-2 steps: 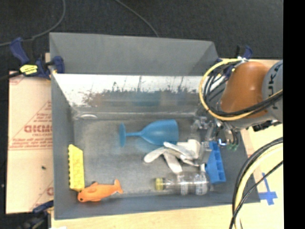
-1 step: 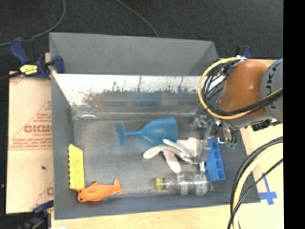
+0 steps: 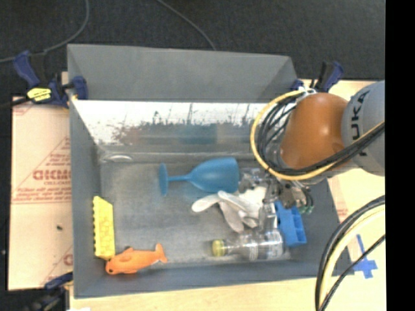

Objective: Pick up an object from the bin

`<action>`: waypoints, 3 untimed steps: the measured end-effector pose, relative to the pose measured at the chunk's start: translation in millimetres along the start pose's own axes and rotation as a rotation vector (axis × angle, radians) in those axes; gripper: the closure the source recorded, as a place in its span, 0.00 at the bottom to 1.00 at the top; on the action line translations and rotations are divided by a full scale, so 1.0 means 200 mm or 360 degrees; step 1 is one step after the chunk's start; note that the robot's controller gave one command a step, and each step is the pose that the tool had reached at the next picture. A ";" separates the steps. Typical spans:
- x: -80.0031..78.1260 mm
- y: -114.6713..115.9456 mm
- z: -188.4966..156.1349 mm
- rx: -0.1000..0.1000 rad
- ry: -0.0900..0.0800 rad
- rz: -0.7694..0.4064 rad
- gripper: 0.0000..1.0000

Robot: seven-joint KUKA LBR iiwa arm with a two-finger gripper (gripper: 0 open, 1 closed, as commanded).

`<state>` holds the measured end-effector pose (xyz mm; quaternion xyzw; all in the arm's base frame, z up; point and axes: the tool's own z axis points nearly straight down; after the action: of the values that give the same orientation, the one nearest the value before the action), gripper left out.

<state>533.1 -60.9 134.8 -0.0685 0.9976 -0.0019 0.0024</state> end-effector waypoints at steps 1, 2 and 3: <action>0.02 -0.30 0.30 0.0004 -0.0019 0.0195 1.00; 0.02 -0.30 0.30 0.0005 -0.0019 0.0193 1.00; 0.09 -0.27 -0.08 0.0006 -0.0016 0.0152 1.00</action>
Offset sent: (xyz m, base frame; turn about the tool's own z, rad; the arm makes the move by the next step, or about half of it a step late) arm 0.0000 0.0000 0.0000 0.0000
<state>522.4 -115.8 151.0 -0.0208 0.9997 -0.0032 0.0076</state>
